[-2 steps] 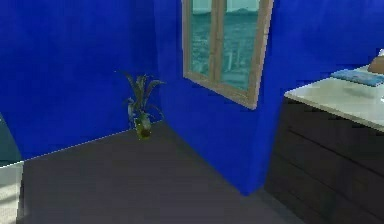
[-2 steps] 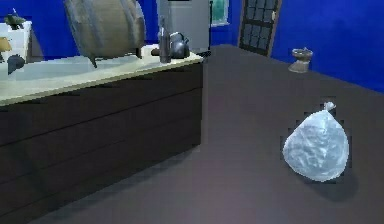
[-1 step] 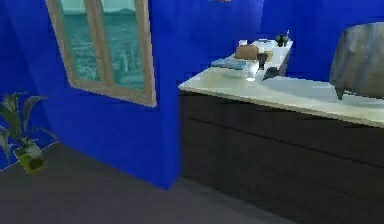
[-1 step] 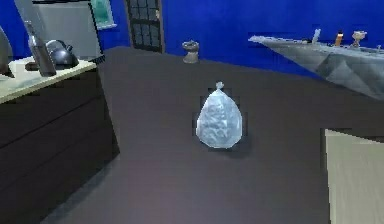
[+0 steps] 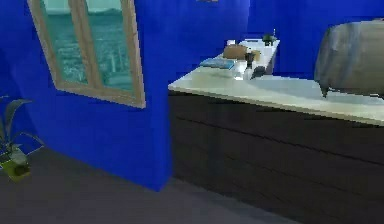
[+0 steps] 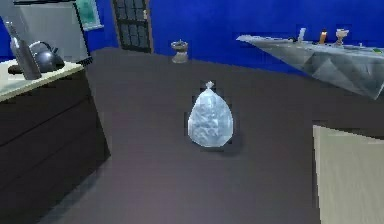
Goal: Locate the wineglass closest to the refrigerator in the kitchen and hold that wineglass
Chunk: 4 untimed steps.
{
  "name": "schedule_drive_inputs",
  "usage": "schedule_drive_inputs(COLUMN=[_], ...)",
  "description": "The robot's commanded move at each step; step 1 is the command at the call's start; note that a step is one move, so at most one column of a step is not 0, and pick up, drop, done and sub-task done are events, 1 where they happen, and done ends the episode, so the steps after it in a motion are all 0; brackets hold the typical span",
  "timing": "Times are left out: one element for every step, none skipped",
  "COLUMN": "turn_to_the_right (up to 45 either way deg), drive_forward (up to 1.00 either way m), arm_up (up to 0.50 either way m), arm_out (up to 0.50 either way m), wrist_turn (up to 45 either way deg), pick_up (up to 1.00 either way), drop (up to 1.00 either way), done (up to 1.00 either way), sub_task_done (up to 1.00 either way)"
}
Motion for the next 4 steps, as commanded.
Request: schedule_drive_inputs(turn_to_the_right=[0.0, -45.0, -15.0, 45.0], drive_forward=[0.75, 0.00, 0.00, 0.00], arm_up=[0.00, 0.00, 0.00, 0.00], arm_out=[0.00, 0.00, 0.00, 0.00], wrist_turn=[0.0, 0.0, 0.0, 0.0], pick_up=[0.00, 0.00, 0.00, 0.00], drop=[0.00, 0.00, 0.00, 0.00], done=[0.00, 0.00, 0.00, 0.00], sub_task_done=[0.00, 0.00, 0.00, 0.00])
